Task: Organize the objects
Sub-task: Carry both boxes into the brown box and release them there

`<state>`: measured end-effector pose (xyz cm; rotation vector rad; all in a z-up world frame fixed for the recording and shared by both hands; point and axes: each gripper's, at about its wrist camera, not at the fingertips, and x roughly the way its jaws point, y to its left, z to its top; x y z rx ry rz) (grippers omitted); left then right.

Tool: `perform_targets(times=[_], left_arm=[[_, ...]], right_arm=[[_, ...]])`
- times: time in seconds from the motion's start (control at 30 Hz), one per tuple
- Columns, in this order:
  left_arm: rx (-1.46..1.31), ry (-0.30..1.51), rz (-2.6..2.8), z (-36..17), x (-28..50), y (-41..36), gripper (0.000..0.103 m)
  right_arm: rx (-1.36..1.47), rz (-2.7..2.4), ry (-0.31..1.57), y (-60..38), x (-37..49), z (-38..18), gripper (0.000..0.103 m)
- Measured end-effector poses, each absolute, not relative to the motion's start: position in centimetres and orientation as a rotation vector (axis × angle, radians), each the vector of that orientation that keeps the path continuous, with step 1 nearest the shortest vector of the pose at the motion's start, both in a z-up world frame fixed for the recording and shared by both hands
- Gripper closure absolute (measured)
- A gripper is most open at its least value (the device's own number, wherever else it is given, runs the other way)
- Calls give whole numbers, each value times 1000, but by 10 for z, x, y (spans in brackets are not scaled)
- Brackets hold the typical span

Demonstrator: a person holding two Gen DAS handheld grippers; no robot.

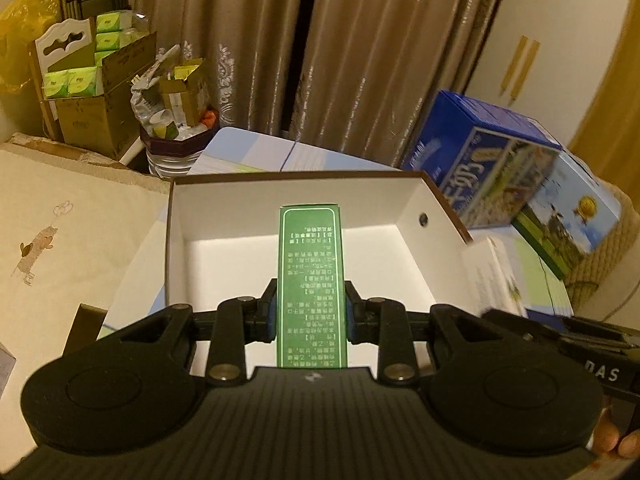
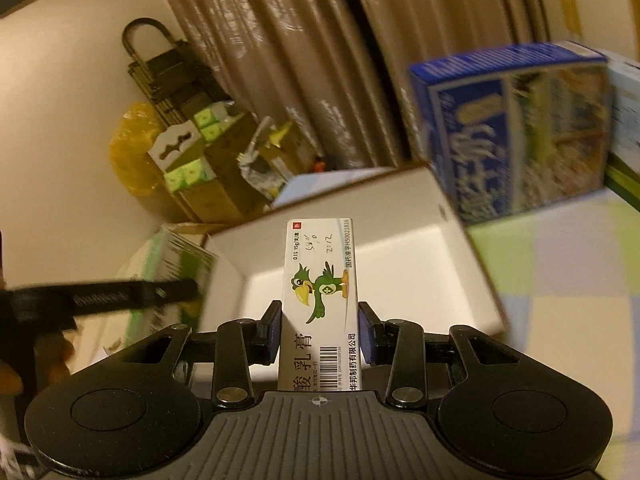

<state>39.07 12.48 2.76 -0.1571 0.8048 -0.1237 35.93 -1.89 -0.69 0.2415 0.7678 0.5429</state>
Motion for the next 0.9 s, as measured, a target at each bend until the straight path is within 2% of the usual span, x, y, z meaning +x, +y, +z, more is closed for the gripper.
perform_targets(times=[0.3, 0.63, 0.9], left_arm=[[-217, 872, -66, -2, 443, 119, 78], [-255, 997, -44, -58, 473, 102, 78], [-290, 1041, -60, -82, 481, 95, 78]], right_arm=[[184, 532, 799, 22, 423, -33, 68], [114, 452, 977, 22, 459, -100, 67], [119, 418, 1021, 9, 470, -110, 67]])
